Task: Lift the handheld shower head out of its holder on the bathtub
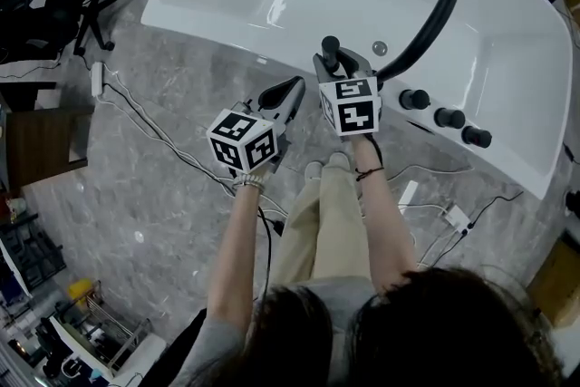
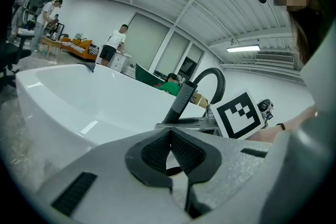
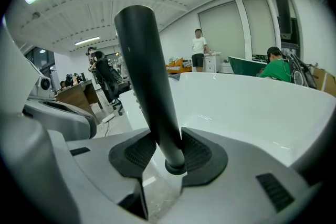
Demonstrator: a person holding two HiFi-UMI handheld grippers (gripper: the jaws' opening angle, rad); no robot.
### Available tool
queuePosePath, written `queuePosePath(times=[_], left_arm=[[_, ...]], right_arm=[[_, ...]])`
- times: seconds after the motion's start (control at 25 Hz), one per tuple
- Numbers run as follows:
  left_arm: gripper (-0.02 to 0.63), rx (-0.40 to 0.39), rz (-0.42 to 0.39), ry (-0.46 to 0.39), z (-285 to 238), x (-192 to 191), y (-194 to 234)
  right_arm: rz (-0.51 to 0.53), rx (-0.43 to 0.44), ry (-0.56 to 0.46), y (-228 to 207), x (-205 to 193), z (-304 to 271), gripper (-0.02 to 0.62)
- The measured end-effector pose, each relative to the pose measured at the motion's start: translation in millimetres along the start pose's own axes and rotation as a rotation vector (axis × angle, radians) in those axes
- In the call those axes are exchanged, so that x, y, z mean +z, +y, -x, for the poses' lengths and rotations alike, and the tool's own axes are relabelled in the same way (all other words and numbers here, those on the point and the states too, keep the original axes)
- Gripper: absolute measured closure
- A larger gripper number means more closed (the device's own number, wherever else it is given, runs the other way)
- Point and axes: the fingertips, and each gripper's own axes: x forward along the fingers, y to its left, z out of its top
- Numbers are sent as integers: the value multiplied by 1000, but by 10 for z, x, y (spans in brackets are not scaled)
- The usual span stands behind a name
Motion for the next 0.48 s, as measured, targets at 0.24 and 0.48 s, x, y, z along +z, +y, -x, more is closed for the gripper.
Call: queuePosePath(times=[0.24,0.48], left_arm=[[601,6,11,1,13,24,4],[601,7,12,-8,32,80,-35]], right_arm=[[-1,-24,11,-14,42,28,459],[19,-44,-9,22,171,122,460]])
